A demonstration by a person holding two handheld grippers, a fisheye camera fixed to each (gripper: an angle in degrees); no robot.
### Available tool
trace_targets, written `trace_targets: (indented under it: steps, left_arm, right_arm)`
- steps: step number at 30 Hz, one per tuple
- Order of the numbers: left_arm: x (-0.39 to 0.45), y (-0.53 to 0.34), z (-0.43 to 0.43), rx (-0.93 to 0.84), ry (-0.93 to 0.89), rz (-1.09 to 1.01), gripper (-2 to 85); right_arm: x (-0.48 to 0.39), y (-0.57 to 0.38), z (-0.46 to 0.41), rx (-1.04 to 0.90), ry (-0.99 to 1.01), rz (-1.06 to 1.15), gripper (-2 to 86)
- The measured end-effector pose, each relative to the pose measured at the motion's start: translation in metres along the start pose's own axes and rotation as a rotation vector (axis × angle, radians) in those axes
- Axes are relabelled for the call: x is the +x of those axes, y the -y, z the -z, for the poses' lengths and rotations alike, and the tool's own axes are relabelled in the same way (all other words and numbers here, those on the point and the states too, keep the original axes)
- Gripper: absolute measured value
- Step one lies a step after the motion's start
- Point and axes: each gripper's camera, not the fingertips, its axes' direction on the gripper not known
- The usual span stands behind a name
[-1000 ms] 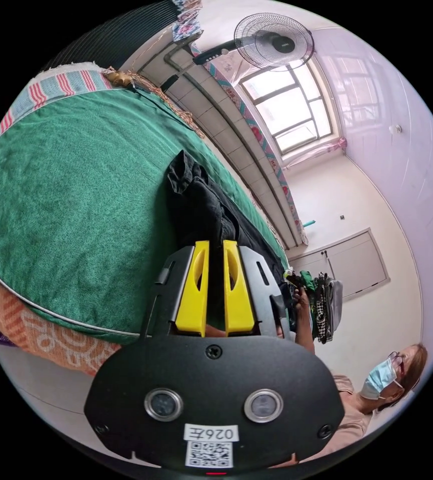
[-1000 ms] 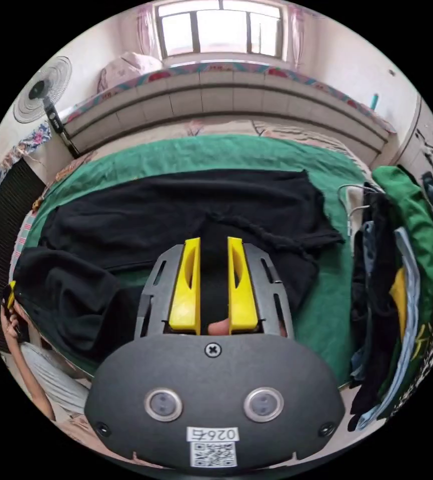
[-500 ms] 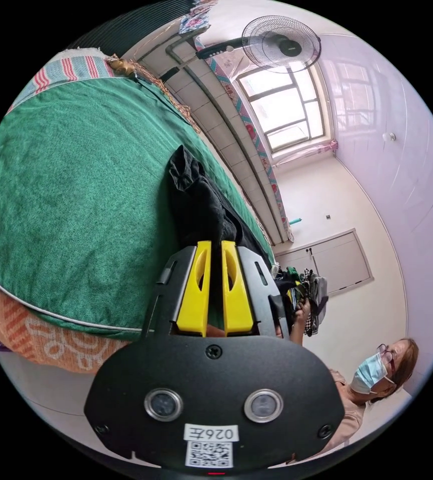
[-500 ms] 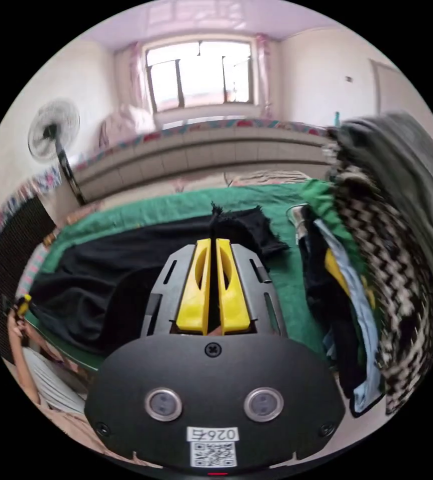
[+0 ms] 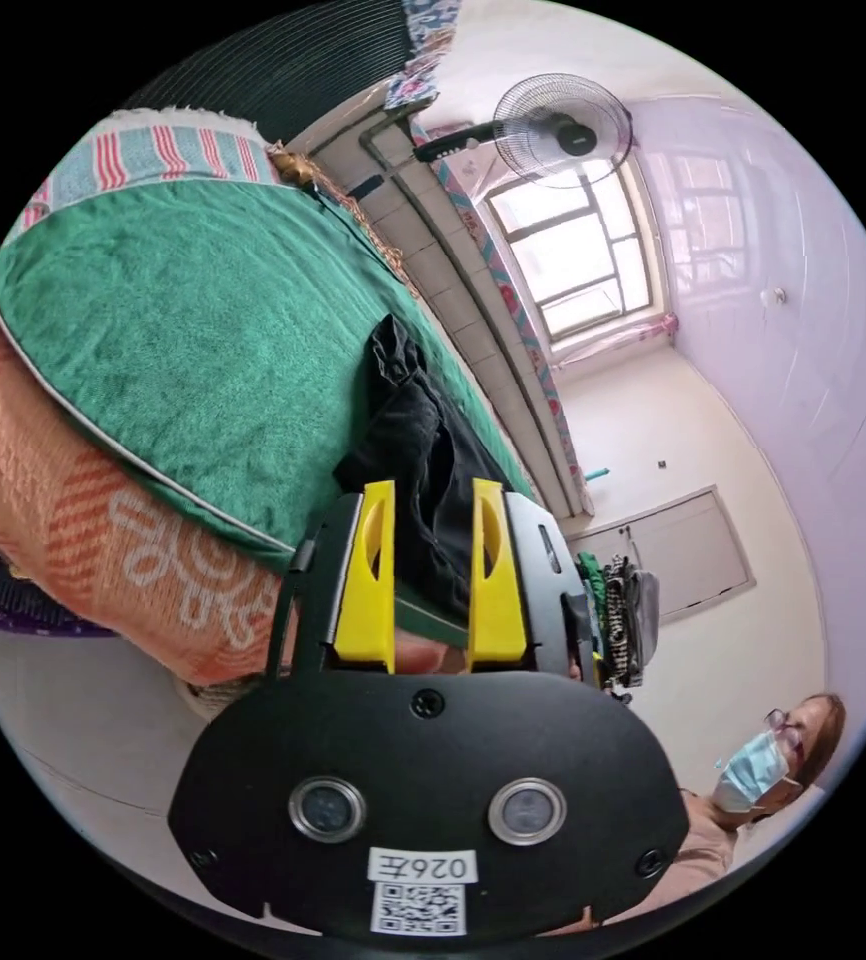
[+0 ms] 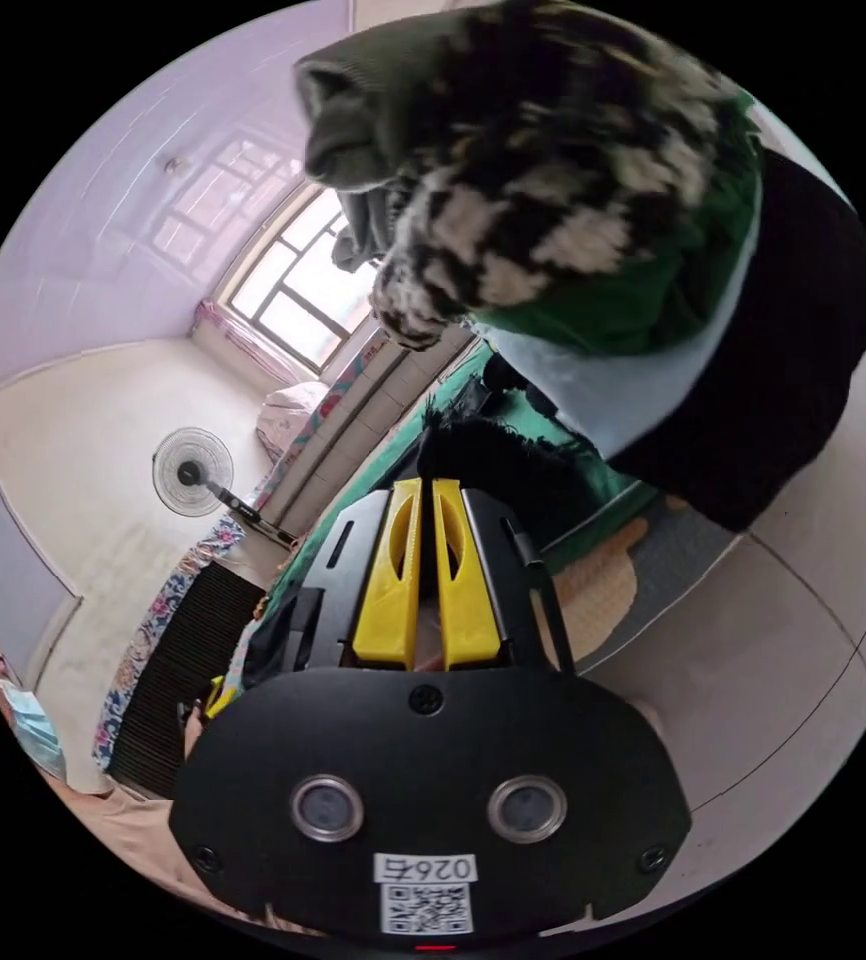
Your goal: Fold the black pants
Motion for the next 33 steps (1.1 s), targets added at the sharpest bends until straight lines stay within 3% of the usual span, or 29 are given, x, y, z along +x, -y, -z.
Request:
trace_targets:
  steps: [3,5,7,9,11,15,17,19,21,23,25,27,33]
  left_arm:
    - [0.015,-0.019,-0.012,-0.004,0.154,-0.024,22.7]
    - [0.024,-0.020,-0.032,-0.048,0.219,-0.040,22.8]
    - [0.035,-0.015,-0.056,-0.101,0.242,-0.071,18.2]
    - [0.042,0.001,-0.098,-0.253,0.314,-0.121,5.9]
    - [0.040,0.007,-0.101,-0.269,0.208,-0.116,5.4]
    - [-0.009,-0.022,-0.035,-0.052,-0.201,-0.009,5.0]
    - [-0.029,-0.034,-0.032,0.007,-0.314,0.064,5.3]
    - [-0.023,-0.038,-0.037,-0.017,-0.194,0.059,8.3]
    - [-0.017,-0.046,-0.045,0.010,-0.031,0.063,17.5]
    - [-0.021,-0.050,-0.057,0.017,-0.003,0.086,16.5]
    - [-0.024,-0.049,-0.057,0.030,0.064,0.088,4.0]
    - [-0.038,-0.044,-0.047,0.051,-0.079,0.129,2.6]
    - [-0.042,-0.018,-0.031,0.199,-0.286,0.187,0.6]
  right_arm:
    - [0.030,-0.031,-0.007,-0.007,0.026,-0.024,-1.4]
    - [0.040,-0.044,-0.012,-0.012,0.027,-0.022,-1.4]
    - [0.047,-0.055,-0.018,-0.015,0.031,-0.015,-1.4]
    - [0.051,-0.066,-0.026,-0.012,0.042,0.013,-1.4]
    - [0.051,-0.074,-0.022,0.026,0.102,0.042,-1.5]
    - [0.081,-0.097,0.003,0.128,0.185,0.048,-1.5]
    - [0.107,-0.100,-0.009,0.047,0.165,0.024,-1.5]
    - [0.135,-0.111,-0.025,0.002,0.195,-0.078,-1.4]
    - [0.156,-0.127,-0.039,-0.002,0.253,-0.137,-1.3]
    - [0.161,-0.134,-0.044,0.010,0.257,-0.151,-1.3]
    - [0.162,-0.136,-0.048,0.015,0.266,-0.145,-1.4]
    - [0.155,-0.133,-0.044,0.045,0.284,-0.117,-1.5]
    - [0.096,-0.113,-0.032,0.149,0.187,0.008,-1.5]
